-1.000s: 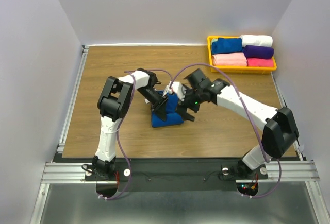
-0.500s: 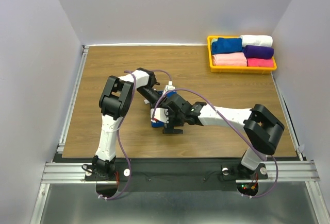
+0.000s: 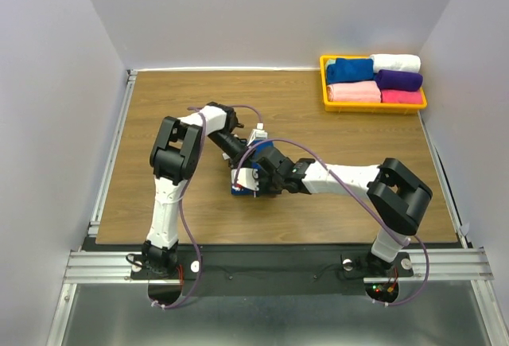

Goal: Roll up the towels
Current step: Roll the towel

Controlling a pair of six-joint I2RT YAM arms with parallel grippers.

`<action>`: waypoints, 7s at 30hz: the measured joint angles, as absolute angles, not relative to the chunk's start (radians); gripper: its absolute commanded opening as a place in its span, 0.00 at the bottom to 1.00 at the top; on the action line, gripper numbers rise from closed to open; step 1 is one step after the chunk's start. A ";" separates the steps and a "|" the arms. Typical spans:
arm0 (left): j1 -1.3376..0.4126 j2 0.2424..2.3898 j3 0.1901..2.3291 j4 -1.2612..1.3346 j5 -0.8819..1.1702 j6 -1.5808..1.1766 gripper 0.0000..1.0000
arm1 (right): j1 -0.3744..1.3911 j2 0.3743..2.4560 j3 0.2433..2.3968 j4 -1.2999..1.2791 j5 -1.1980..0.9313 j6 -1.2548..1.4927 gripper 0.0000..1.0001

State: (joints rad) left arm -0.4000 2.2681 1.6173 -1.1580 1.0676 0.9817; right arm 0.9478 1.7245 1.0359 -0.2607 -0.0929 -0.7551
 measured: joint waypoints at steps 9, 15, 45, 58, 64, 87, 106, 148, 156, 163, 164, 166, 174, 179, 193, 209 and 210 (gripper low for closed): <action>-0.237 2.211 1.699 -1.137 0.931 0.989 0.65 | 0.937 1.721 1.053 -0.336 -0.162 -0.724 0.01; -0.029 2.124 1.689 -1.055 0.898 1.016 0.77 | 0.910 1.774 1.177 -0.533 -0.297 -0.640 0.00; -0.823 1.021 0.567 -0.205 0.308 1.013 0.99 | 0.615 2.405 1.765 -1.288 -1.079 -0.670 0.09; -0.928 1.247 0.547 -0.017 0.158 1.056 0.76 | 0.608 2.462 1.829 -1.375 -1.112 -0.707 0.13; -0.928 1.285 0.548 0.011 0.121 1.054 0.44 | 0.608 2.462 1.830 -1.380 -1.108 -0.711 0.25; -0.774 1.469 0.821 -0.294 0.376 0.880 0.09 | 0.315 2.314 1.990 -1.217 -0.965 -0.416 0.86; -0.382 2.075 1.402 -0.935 1.001 1.032 0.13 | 0.389 1.635 1.460 -0.838 -0.609 -0.516 0.89; -0.241 2.101 1.571 -1.076 0.884 1.087 0.83 | 0.826 1.868 1.284 -0.469 -0.401 -0.702 0.01; -0.006 1.928 1.520 -0.931 0.839 1.083 0.99 | 0.708 1.993 1.436 -0.675 -0.683 -0.621 0.01; -0.064 1.500 1.175 -0.720 0.785 1.050 0.99 | 0.614 2.180 1.607 -0.905 -0.949 -0.627 0.01; -0.109 1.424 1.108 -0.662 0.747 1.043 0.99 | 0.605 2.211 1.625 -0.944 -0.982 -0.635 0.01; -0.208 1.299 0.994 -0.578 0.693 1.028 0.99 | 0.593 2.260 1.646 -1.014 -1.048 -0.649 0.01; -0.525 1.176 0.741 -0.334 0.501 0.997 0.99 | 0.570 2.385 1.730 -1.220 -1.164 -0.706 0.01; -0.688 1.187 0.695 -0.236 0.417 0.995 0.99 | 0.562 2.397 1.737 -1.262 -1.172 -0.726 0.01; -0.752 1.430 0.684 -0.110 0.287 0.957 0.31 | 0.562 2.397 1.742 -1.287 -1.157 -0.756 0.33; -0.667 1.674 0.999 -0.452 0.550 0.887 0.11 | 0.257 2.050 1.817 -1.170 -0.870 -0.630 0.92; -0.657 1.700 1.026 -0.481 0.573 0.878 0.10 | 0.239 1.967 1.784 -1.138 -0.840 -0.612 0.96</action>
